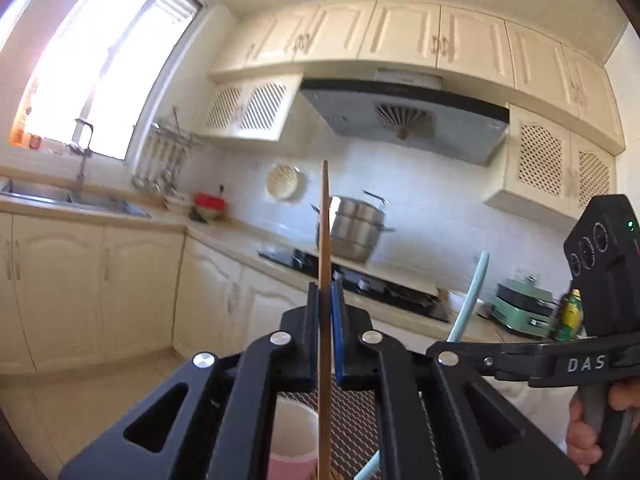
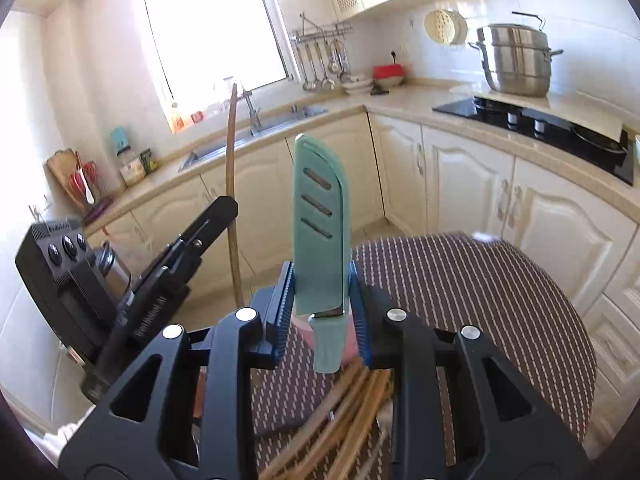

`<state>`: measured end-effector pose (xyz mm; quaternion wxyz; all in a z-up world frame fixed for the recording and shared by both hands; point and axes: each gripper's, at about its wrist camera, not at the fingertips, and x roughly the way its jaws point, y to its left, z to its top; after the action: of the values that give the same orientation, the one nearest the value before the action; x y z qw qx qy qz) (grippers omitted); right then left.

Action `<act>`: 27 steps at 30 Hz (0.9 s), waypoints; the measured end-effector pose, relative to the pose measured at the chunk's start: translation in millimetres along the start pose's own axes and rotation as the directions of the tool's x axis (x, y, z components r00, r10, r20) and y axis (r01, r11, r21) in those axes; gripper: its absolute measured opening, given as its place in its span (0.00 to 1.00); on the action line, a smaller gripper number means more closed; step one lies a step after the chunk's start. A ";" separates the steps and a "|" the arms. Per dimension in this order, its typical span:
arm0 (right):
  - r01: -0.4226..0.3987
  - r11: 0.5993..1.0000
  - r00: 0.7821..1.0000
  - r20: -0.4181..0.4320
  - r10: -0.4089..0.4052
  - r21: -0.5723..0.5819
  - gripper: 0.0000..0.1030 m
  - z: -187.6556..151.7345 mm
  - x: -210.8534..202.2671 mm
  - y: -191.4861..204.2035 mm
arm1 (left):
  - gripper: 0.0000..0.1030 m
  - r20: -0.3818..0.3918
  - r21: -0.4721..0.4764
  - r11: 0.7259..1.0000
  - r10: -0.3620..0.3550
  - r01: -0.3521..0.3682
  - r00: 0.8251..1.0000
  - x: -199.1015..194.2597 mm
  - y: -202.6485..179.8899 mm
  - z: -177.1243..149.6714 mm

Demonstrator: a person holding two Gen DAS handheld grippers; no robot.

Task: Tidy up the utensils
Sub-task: 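Lift the knife with the right gripper into the pink cup while the left lowers the chopstick in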

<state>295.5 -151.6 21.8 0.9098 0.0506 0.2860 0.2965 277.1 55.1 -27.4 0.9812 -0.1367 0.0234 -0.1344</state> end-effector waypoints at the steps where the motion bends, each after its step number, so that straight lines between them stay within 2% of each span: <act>1: -0.007 1.000 1.000 0.012 0.007 0.000 0.26 7.0 5.9 0.9 | 0.06 0.028 0.005 1.000 0.011 -0.011 1.000 4.6 1.5 2.2; 6: -0.022 1.000 0.999 0.035 0.021 0.009 0.26 19.6 30.8 -1.0 | 0.06 0.146 0.012 0.997 0.077 -0.080 0.986 22.9 3.0 14.0; 10: -0.004 1.000 1.000 0.028 0.004 -0.007 0.26 19.1 49.8 1.9 | 0.06 0.170 0.029 0.993 0.107 -0.114 0.980 39.3 8.8 8.2; 15: 0.003 1.000 1.000 -0.015 -0.003 0.001 0.26 4.8 68.8 -2.7 | 0.06 0.130 0.032 0.994 0.104 -0.109 0.986 49.7 14.3 -14.0; 18: 0.011 1.000 0.999 -0.035 -0.011 0.014 0.26 -6.0 75.6 -6.6 | 0.06 0.076 0.022 0.994 0.103 -0.105 0.992 50.8 19.1 -25.6; 27: 0.052 0.998 0.998 -0.048 -0.051 0.030 0.26 -29.0 80.0 -6.6 | 0.07 -0.056 0.029 0.996 0.081 -0.080 0.995 29.5 25.3 -43.6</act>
<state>335.7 -113.9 -43.2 0.9092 0.0505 0.3132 0.2697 308.4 59.1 -76.5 0.9865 -0.1187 0.0549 -0.0990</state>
